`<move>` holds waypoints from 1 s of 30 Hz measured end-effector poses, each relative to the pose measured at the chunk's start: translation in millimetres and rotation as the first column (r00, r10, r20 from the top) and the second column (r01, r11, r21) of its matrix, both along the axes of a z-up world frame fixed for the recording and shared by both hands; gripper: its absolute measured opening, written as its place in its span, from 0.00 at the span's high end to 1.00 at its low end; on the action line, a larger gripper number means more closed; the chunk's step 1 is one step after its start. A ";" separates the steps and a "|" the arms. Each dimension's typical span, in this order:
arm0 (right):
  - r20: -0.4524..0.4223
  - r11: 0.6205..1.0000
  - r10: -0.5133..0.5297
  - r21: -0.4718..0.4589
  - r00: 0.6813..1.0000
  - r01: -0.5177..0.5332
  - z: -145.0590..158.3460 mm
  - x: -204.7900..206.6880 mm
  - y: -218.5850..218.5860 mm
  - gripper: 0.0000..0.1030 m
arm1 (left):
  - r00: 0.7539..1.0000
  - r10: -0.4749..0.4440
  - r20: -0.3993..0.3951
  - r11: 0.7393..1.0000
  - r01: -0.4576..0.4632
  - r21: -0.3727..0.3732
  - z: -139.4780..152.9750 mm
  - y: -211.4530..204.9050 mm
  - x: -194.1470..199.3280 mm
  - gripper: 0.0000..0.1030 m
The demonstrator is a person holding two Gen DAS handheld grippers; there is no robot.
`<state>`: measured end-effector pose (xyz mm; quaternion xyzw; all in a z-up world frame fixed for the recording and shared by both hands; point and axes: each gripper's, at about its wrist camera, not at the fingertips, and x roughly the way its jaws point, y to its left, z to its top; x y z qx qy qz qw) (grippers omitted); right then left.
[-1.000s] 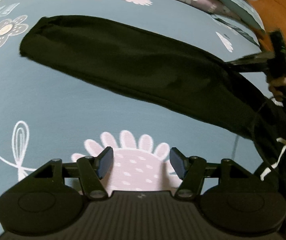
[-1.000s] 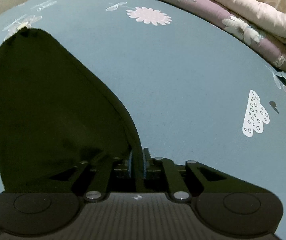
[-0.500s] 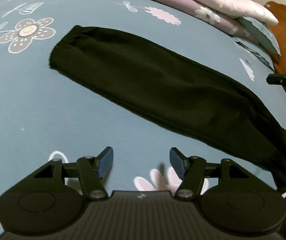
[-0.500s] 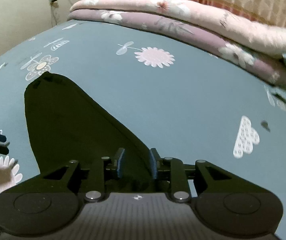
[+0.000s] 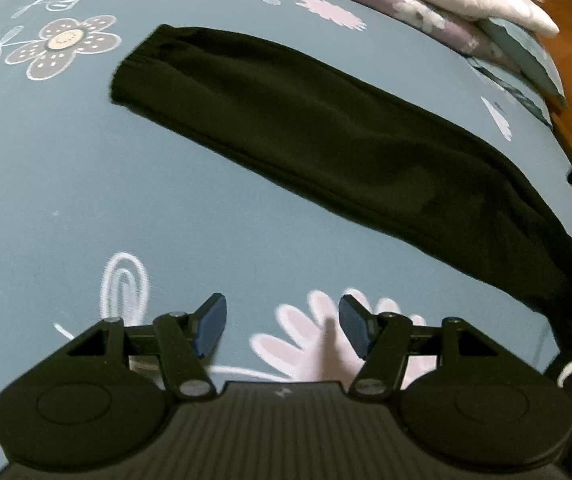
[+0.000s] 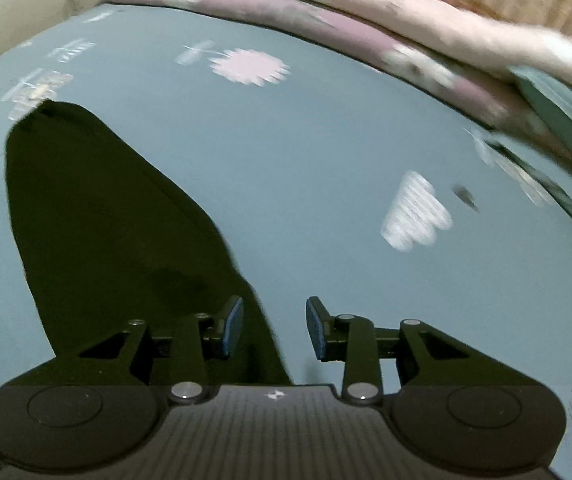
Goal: Fold clothes
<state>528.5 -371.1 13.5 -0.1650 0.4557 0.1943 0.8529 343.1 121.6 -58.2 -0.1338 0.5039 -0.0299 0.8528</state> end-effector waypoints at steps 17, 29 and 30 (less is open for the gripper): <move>-0.153 0.984 0.154 -0.060 0.976 -0.165 -83.7 1.9 -112.5 0.52 | 0.997 -0.079 -0.026 0.986 0.082 0.142 44.7 -98.3 -24.7 0.38; -0.016 0.988 0.156 0.008 0.988 -0.156 -53.7 -28.5 -127.3 0.94 | 0.993 -0.115 -0.033 0.978 0.119 0.171 54.2 -125.5 -23.5 0.34; 0.004 0.991 0.137 0.010 0.991 -0.137 -48.9 -29.0 -131.8 0.94 | 0.992 -0.123 -0.028 0.977 0.126 0.172 56.1 -127.6 -23.9 0.34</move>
